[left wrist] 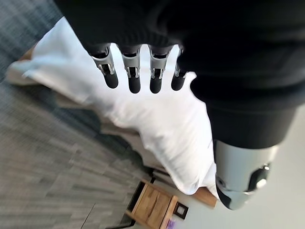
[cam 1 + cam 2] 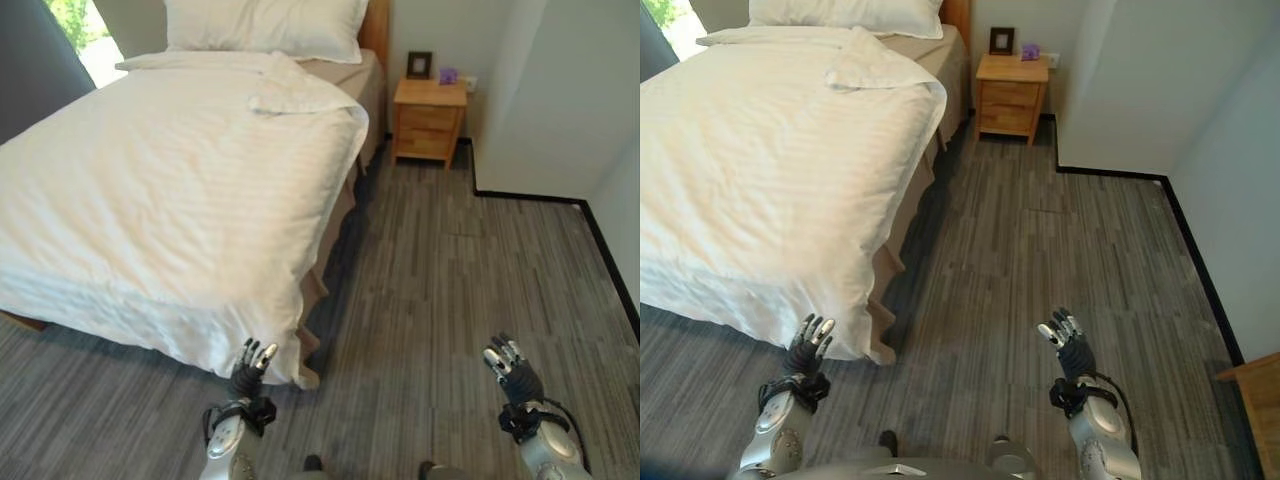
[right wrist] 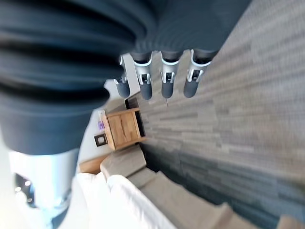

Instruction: Making the bed.

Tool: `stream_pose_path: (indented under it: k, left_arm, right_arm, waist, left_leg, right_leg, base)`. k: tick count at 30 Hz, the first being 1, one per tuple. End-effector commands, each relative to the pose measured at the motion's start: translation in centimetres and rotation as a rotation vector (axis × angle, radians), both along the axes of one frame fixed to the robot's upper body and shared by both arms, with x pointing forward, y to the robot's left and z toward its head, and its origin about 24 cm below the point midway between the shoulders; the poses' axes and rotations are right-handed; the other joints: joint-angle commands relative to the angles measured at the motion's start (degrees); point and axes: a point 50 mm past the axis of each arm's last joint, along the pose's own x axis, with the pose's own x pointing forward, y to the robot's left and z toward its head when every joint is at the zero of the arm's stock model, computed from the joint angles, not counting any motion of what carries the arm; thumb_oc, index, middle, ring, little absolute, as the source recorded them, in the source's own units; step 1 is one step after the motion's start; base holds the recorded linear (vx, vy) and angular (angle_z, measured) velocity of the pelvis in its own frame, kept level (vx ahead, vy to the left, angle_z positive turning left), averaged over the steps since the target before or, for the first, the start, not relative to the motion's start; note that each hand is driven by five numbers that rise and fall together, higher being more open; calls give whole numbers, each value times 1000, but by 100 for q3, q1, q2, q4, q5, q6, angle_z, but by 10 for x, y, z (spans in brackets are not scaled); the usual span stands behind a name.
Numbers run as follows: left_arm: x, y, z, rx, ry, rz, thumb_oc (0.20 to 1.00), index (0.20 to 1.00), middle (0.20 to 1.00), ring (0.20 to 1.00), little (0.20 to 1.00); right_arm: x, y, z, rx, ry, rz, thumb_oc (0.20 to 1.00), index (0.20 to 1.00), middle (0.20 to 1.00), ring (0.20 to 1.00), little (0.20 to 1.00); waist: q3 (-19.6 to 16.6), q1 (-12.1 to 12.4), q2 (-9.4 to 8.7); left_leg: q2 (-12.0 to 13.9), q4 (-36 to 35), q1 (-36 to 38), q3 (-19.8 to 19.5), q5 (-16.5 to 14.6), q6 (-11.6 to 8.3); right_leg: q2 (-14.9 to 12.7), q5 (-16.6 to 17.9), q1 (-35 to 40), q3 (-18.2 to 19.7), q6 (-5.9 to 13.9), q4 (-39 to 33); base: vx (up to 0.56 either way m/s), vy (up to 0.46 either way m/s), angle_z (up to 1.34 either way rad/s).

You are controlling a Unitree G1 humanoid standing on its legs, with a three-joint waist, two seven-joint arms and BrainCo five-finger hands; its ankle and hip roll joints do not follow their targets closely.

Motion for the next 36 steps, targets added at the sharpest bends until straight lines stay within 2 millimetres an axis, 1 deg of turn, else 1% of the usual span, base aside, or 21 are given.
stream_pose_path:
  k: [1,3,5,7,11,14,16,17,19,20,21,23,24,26,28,29,31,32,33,35,36]
  left_arm:
    - [25,13,31,-4,-171,14,1000,1000,1000,1000,1000]
    - [21,11,29,5,-160,-13,1000,1000,1000,1000,1000]
    - [14,10,23,17,-128,-28,1000,1000,1000,1000,1000]
    - [16,11,25,36,-136,-32,1000,1000,1000,1000,1000]
    - [28,10,34,68,-179,-59,1000,1000,1000,1000,1000]
    - [34,22,44,130,-210,-32,1000,1000,1000,1000,1000]
    - [34,22,44,130,-210,-32,1000,1000,1000,1000,1000]
    - [31,34,41,239,-160,-16,1000,1000,1000,1000,1000]
    - [31,35,42,265,-152,-18,1000,1000,1000,1000,1000]
    - [31,37,42,289,-143,-16,1000,1000,1000,1000,1000]
    - [30,42,45,270,-153,29,1000,1000,1000,1000,1000]
    - [30,43,48,254,-171,51,1000,1000,1000,1000,1000]
    - [32,43,52,260,-191,49,1000,1000,1000,1000,1000]
    - [35,42,54,261,-202,48,1000,1000,1000,1000,1000]
    - [50,37,65,253,-256,34,1000,1000,1000,1000,1000]
    - [56,35,68,248,-268,31,1000,1000,1000,1000,1000]
    - [62,31,68,234,-271,18,1000,1000,1000,1000,1000]
    - [59,25,59,212,-237,8,1000,1000,1000,1000,1000]
    - [59,25,59,212,-237,8,1000,1000,1000,1000,1000]
    - [49,16,45,163,-190,-10,1000,1000,1000,1000,1000]
    - [45,12,40,134,-176,-14,1000,1000,1000,1000,1000]
  right_arm:
    - [13,0,19,72,-147,-40,1000,1000,1000,1000,1000]
    - [13,2,16,76,-132,-34,1000,1000,1000,1000,1000]
    - [12,5,16,83,-142,-39,1000,1000,1000,1000,1000]
    - [15,10,17,93,-157,-29,1000,1000,1000,1000,1000]
    - [21,20,17,47,-148,36,1000,1000,1000,1000,1000]
    - [26,31,17,102,-159,38,1000,1000,1000,1000,1000]
    - [26,31,17,102,-159,38,1000,1000,1000,1000,1000]
    - [35,30,25,81,-189,39,1000,1000,1000,1000,1000]
    - [37,28,29,87,-211,24,1000,1000,1000,1000,1000]
    - [41,29,32,102,-236,9,1000,1000,1000,1000,1000]
    - [47,31,40,96,-273,10,1000,1000,1000,1000,1000]
    - [48,31,43,74,-280,13,1000,1000,1000,1000,1000]
    - [48,30,43,57,-274,17,1000,1000,1000,1000,1000]
    - [48,29,43,50,-271,16,1000,1000,1000,1000,1000]
    - [47,20,42,25,-260,-7,1000,1000,1000,1000,1000]
    - [48,19,42,25,-262,-14,1000,1000,1000,1000,1000]
    - [48,21,43,23,-262,-6,1000,1000,1000,1000,1000]
    - [50,24,47,2,-275,23,1000,1000,1000,1000,1000]
    - [50,23,47,2,-275,23,1000,1000,1000,1000,1000]
    - [52,21,50,-1,-288,35,1000,1000,1000,1000,1000]
    - [52,18,50,4,-293,24,1000,1000,1000,1000,1000]
  waist:
    - [68,28,-290]
    - [24,109,-325]
    - [-138,121,-266]
    - [-149,135,-257]
    - [-103,27,-157]
    - [-96,2,-224]
    - [-96,9,-225]
    - [-74,64,-228]
    - [-56,73,-205]
    - [-23,86,-156]
    - [119,103,-73]
    - [227,103,-8]
    - [273,57,13]
    - [308,-4,34]
    - [424,-307,39]
    - [412,-426,-51]
    - [401,-609,-13]
    - [266,-754,-3]
    - [267,-758,-1]
    - [78,-744,150]
    - [44,-767,245]
  left_leg:
    - [-361,585,113,-324,-840,-380]
    - [-699,370,13,-500,-1028,-272]
    - [-896,-325,107,-485,-872,-89]
    - [-1103,-331,-66,-610,-773,-64]
    - [-1132,-393,-32,-475,-836,72]
    - [-1097,-390,0,-14,-988,153]
    - [-1097,-388,0,-7,-990,154]
    - [-1169,-313,45,101,-1159,287]
    - [-1189,-302,61,107,-1200,330]
    - [-1202,-279,94,116,-1261,402]
    - [-1200,-301,259,219,-1334,526]
    - [-1215,-471,592,293,-1415,608]
    - [-1206,-565,752,283,-1462,617]
    - [-1196,-628,857,250,-1508,601]
    - [-1236,-780,1283,-98,-1741,501]
    - [-1332,-811,1435,-260,-1825,482]
    - [-1231,-962,1826,-530,-2013,402]
    - [-1170,-905,2224,-713,-2245,281]
    - [-1167,-905,2226,-716,-2246,281]
    - [-1003,39,2153,-649,-1845,14]
    - [-929,913,2001,-636,-1219,-238]
  right_leg:
    - [-1,653,562,56,155,-981]
    - [41,655,606,112,139,-1050]
    - [186,711,581,183,131,-1185]
    - [241,690,546,287,135,-1195]
    - [270,681,337,517,164,-1092]
    - [143,763,282,641,304,-1112]
    - [143,763,280,648,305,-1110]
    - [3,707,171,743,420,-812]
    - [-16,666,78,795,457,-566]
    - [-44,656,-146,809,510,-75]
    - [-171,1076,-641,640,610,1000]
    - [-287,1404,-1063,463,626,1677]
    - [-332,1463,-1293,404,638,1727]
    - [-283,1412,-1509,377,615,1604]
    - [92,1442,-1847,547,603,537]
    - [236,1559,-2038,699,626,-96]
    - [392,1813,-2055,581,688,-1029]
    - [319,1961,-2007,108,693,-1254]
    - [319,1960,-2004,104,693,-1254]
    - [341,1830,-1727,-162,403,-889]
    - [454,1706,-1588,-150,291,-756]
  base:
    - [37,-160,7]
    - [83,-133,10]
    - [126,-32,14]
    - [30,27,-4]
    - [11,125,-56]
    - [68,185,-33]
    - [89,136,-64]
    - [147,190,-40]
    - [131,172,-12]
    - [154,237,-13]
    - [200,254,-24]
    - [247,201,-49]
    - [253,111,-44]
    - [255,35,-21]
    - [469,-24,17]
    - [487,-71,55]
    - [734,-154,73]
    - [738,-180,102]
    - [923,-219,140]
    - [671,-173,78]
    - [385,-134,8]
